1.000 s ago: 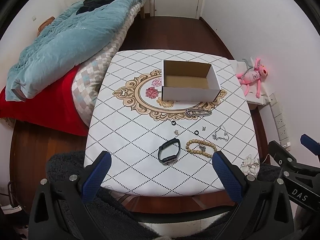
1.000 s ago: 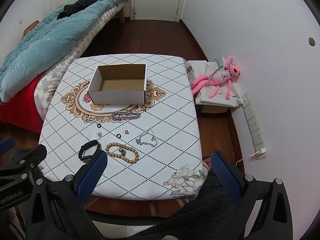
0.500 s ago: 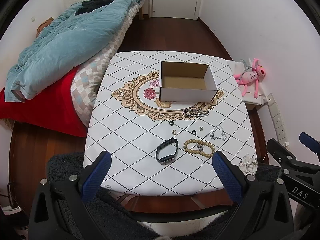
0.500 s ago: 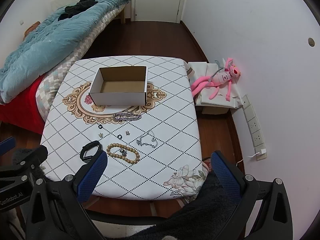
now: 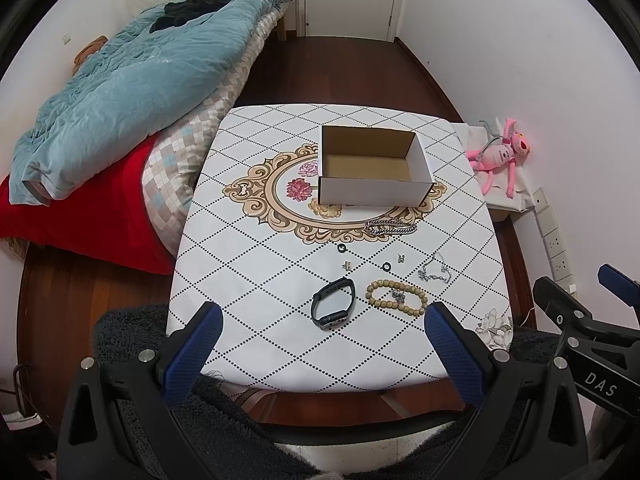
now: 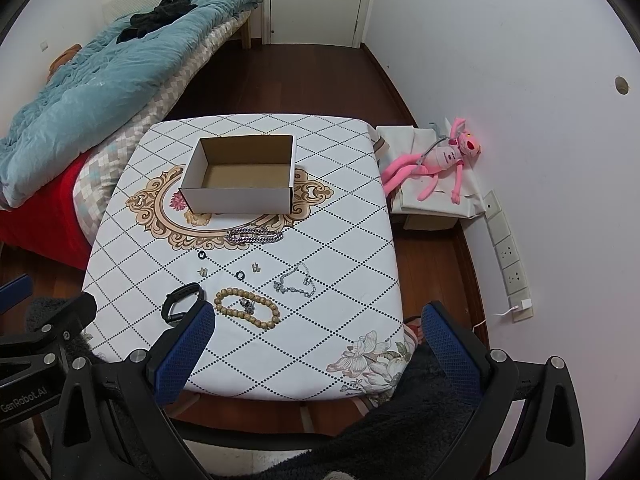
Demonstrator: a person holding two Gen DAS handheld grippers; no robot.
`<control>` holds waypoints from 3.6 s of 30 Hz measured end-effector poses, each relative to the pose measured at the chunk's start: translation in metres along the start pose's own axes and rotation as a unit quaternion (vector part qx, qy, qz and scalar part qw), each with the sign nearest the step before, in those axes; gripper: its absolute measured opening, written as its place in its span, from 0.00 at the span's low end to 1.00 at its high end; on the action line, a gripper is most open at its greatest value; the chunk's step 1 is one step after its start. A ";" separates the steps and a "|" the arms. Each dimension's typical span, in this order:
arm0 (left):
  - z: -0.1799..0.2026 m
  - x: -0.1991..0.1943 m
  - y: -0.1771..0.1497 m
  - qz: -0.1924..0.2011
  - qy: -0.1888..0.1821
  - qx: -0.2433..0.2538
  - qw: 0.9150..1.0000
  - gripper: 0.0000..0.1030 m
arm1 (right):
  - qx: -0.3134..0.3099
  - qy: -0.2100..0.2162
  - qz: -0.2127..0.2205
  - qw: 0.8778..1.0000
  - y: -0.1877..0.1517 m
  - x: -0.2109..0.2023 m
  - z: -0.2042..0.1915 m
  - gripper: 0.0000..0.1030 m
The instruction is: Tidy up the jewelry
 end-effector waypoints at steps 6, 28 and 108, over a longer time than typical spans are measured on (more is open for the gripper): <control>0.001 -0.001 0.001 0.001 -0.001 0.000 1.000 1.00 | 0.000 0.000 0.000 1.000 -0.001 0.000 0.000 1.00; 0.004 0.002 0.004 -0.001 -0.001 0.004 1.000 1.00 | 0.003 0.003 0.003 1.000 0.001 -0.003 0.000 1.00; 0.011 0.128 0.113 -0.051 -0.065 0.009 0.997 0.02 | 0.057 0.216 -0.038 0.974 0.099 0.111 -0.038 0.09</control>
Point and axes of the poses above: each gripper's, at about its wrist camera, not at the fingertips, and x roughly the way its jaws point, z to its right, y to its top, the point moved 2 cm from there along x, roughly the way its jaws point, and after that the axes turned 1 degree about -z, right-handed, at the moved point
